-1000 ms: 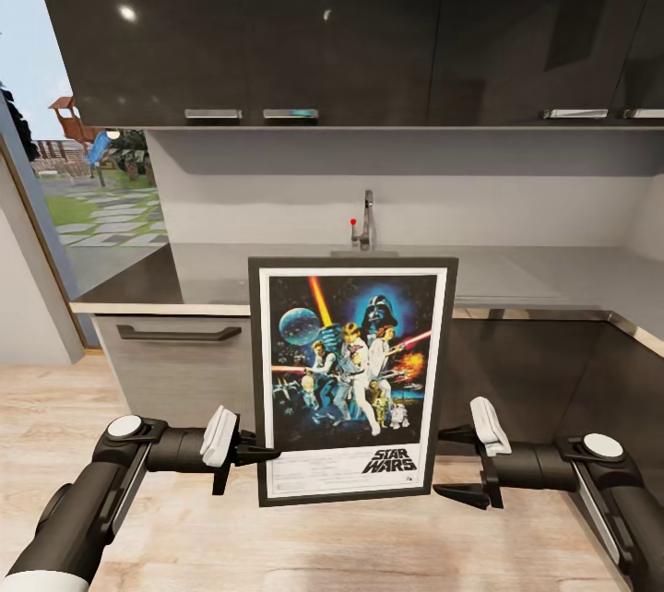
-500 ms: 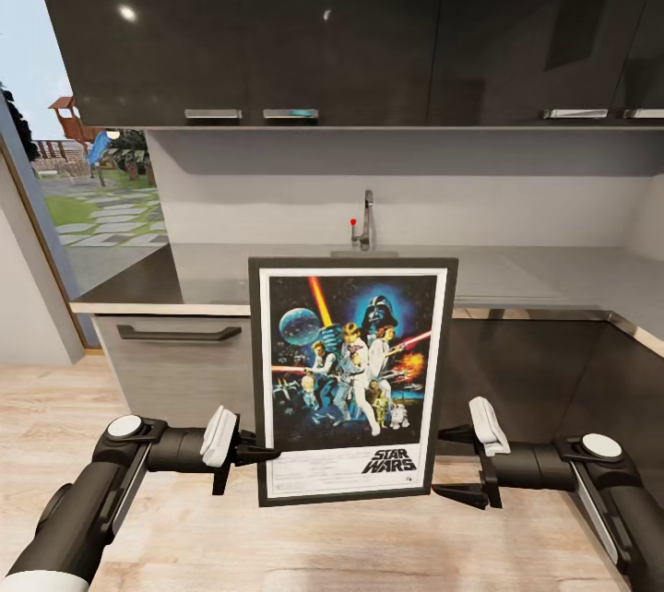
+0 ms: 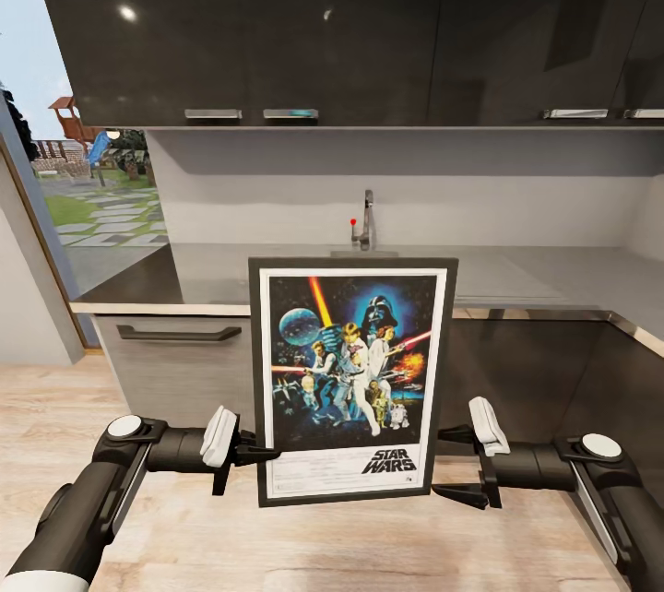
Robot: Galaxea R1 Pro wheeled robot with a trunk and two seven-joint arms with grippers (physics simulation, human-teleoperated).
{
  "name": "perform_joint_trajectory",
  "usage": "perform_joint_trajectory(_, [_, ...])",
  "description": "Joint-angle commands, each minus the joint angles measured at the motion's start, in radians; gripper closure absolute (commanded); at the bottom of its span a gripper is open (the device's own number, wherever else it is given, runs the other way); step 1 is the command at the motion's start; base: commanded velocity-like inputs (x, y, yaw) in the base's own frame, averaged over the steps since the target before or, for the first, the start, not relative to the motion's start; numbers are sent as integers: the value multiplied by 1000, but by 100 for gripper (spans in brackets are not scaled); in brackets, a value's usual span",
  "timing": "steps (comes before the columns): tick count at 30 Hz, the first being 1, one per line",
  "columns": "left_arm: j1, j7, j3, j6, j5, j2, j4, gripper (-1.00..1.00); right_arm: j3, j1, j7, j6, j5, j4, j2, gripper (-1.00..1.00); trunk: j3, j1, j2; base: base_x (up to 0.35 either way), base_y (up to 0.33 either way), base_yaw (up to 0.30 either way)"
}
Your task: Pick up the poster from the kitchen countertop and hang it on one of the wall nails in the kitchen.
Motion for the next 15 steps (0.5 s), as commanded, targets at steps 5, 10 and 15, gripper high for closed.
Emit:
perform_joint_trajectory(5, [-1,-6,1,7,-5,0,-1,100,-1,-1,5,11,5,-1,1,-100,-1,0,-1,0,0,0])
perform_joint_trajectory(10, [-1,-6,1,7,-5,0,-1,100,-1,-1,5,11,5,-1,4,-100,-1,0,-1,0,0,0])
perform_joint_trajectory(15, [-1,-6,1,7,-5,0,-1,100,-1,-1,5,11,5,-1,12,-100,-1,0,-1,0,0,0])
